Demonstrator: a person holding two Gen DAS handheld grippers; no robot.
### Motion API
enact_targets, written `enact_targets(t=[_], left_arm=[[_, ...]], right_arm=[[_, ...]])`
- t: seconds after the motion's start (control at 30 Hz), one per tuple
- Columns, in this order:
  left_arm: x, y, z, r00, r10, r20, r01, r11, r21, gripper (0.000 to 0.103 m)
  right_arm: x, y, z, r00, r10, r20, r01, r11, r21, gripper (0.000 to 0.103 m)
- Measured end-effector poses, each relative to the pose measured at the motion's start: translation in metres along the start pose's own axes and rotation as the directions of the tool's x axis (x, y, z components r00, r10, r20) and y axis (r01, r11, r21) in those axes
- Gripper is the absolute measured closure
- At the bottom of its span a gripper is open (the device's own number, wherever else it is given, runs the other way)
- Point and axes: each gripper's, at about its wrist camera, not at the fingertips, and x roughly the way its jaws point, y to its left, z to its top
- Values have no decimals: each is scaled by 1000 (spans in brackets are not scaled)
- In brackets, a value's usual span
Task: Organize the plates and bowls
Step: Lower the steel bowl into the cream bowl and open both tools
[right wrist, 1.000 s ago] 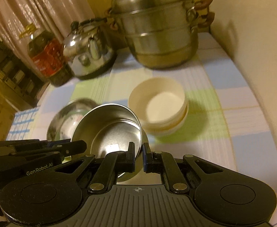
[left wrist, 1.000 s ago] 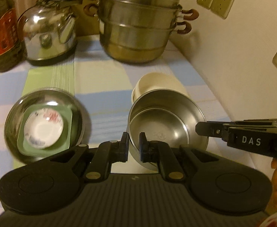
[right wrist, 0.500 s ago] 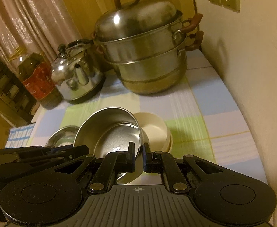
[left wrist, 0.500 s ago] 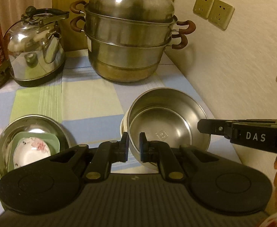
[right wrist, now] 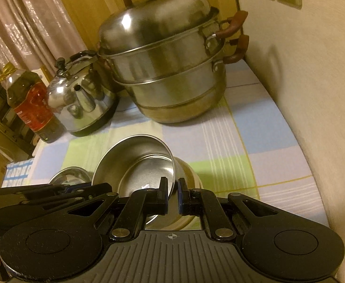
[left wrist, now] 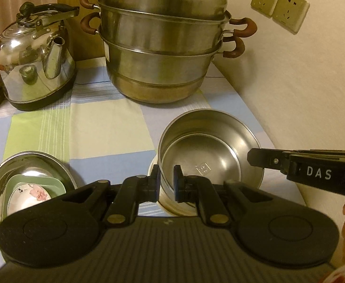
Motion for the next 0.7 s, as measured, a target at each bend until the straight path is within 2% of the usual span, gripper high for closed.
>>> enact_targets(t=[0.7], left_arm=[[34, 1, 0, 996, 30, -85, -31, 999, -14, 93]], right_arm=[[35, -21, 3, 995, 5, -103, -2, 999, 35, 95]])
